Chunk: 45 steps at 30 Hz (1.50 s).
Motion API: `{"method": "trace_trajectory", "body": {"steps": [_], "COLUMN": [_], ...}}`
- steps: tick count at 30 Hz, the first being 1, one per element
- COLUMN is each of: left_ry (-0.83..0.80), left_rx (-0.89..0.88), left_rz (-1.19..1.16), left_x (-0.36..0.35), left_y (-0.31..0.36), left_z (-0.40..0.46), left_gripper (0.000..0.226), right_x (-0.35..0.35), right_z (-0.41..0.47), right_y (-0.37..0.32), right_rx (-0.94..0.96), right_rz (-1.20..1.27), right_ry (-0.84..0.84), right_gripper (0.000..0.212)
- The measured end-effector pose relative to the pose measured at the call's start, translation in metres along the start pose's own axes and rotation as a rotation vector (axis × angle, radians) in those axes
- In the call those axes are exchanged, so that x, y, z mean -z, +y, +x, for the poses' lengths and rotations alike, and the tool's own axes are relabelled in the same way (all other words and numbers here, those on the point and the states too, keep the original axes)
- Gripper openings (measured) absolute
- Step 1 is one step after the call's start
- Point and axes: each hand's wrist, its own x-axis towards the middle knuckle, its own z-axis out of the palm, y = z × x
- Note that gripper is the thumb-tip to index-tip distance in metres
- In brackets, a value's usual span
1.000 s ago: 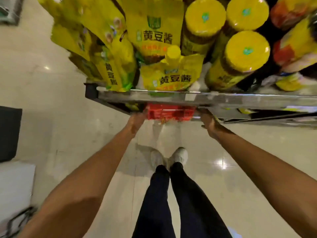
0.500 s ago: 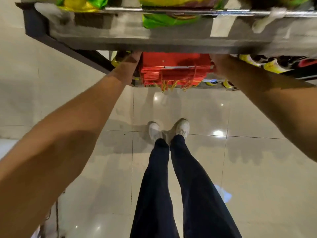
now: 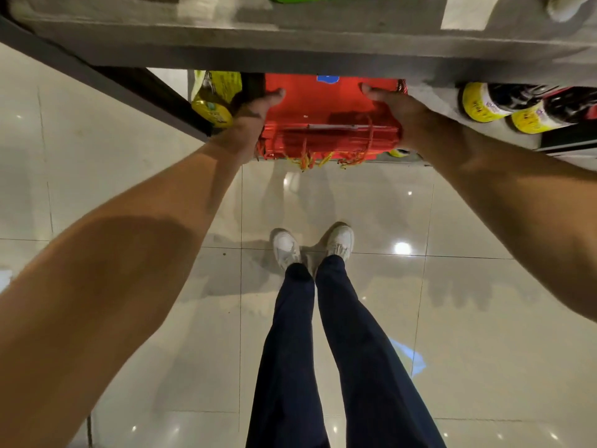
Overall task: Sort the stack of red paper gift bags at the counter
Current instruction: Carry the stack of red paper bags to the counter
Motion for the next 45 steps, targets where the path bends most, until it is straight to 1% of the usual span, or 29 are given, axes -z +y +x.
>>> {"method": "trace_trajectory", "body": {"steps": [2,4,6,8,10,12,13,16,17,20,22,23,25,29,31,32,33,35,37,38,39,42,45], "left_ry": [-0.082,-0.143,-0.112,-0.069,-0.05,-0.133,-0.176,-0.314,-0.353,-0.428,-0.479,-0.481,-0.489,-0.412,-0.378,-0.338,-0.278,-0.156,-0.086,-0.047,-0.024,-0.037,0.048], "left_rx": [-0.038,-0.035,0.002,-0.026,-0.022,-0.02,-0.004,0.055,0.084,0.159,0.138,0.113,0.064,-0.019,0.009,0.03,0.061,0.109,0.136,0.15,0.153,0.119,0.085], "left_rz": [-0.112,-0.193,-0.26,-0.293,-0.283,-0.225,-0.182,-0.07,-0.042,-0.055,-0.05,-0.046,-0.041,-0.149,-0.197,-0.227,-0.279,-0.356,-0.378,-0.383,-0.397,-0.452,-0.476], "left_x": [0.007,0.012,0.014,0.013,0.014,0.017,0.019,0.033,0.038,0.045,0.043,0.04,0.035,0.038,0.038,0.037,0.037,0.036,0.033,0.032,0.032,0.033,0.031], "left_y": [-0.018,-0.042,-0.06,-0.072,-0.079,-0.082,-0.081,-0.076,-0.075,-0.073,-0.072,-0.074,-0.081,-0.111,-0.122,-0.127,-0.13,-0.134,-0.138,-0.143,-0.147,-0.155,-0.16], "left_z": [0.004,0.002,0.0,-0.001,-0.003,-0.004,-0.005,-0.006,-0.005,-0.008,-0.012,-0.013,-0.017,-0.036,-0.051,-0.059,-0.073,-0.104,-0.143,-0.162,-0.181,-0.238,-0.296], "left_gripper": [0.041,0.056,0.077,0.084,0.083,0.066,0.057,0.05,0.049,0.059,0.058,0.056,0.053,0.056,0.058,0.062,0.07,0.079,0.077,0.076,0.074,0.068,0.061], "right_x": [-0.004,-0.01,-0.009,-0.008,-0.006,-0.005,-0.003,0.0,0.001,0.003,0.003,0.004,0.006,0.003,-0.002,-0.003,-0.003,-0.004,-0.003,-0.003,-0.004,-0.005,-0.009], "right_z": [0.002,0.0,0.004,0.003,0.003,0.004,0.005,0.003,0.002,-0.008,-0.013,-0.016,-0.02,-0.039,-0.055,-0.064,-0.075,-0.098,-0.129,-0.144,-0.161,-0.211,-0.257], "right_y": [0.011,0.027,0.044,0.058,0.068,0.075,0.079,0.086,0.089,0.092,0.094,0.097,0.105,0.121,0.126,0.128,0.13,0.132,0.133,0.134,0.134,0.137,0.138], "right_rx": [0.022,0.074,0.123,0.166,0.187,0.183,0.191,0.156,0.138,0.038,0.014,0.014,0.036,0.084,0.108,0.118,0.122,0.116,0.096,0.084,0.076,0.066,0.06], "right_rz": [0.011,0.017,0.053,0.048,0.055,0.07,0.075,0.043,0.054,0.053,0.044,0.043,0.034,0.085,0.107,0.096,0.076,0.004,-0.087,-0.111,-0.116,-0.128,-0.174], "right_ry": [0.05,0.086,0.139,0.16,0.14,0.135,0.125,0.093,0.069,-0.041,-0.086,-0.097,-0.116,-0.068,-0.072,-0.061,-0.031,0.01,0.01,-0.005,-0.024,-0.081,-0.138], "right_gripper": [0.04,0.051,0.063,0.059,0.065,0.075,0.077,0.081,0.079,0.05,0.038,0.036,0.044,0.05,0.049,0.047,0.048,0.056,0.067,0.07,0.069,0.067,0.068]}}
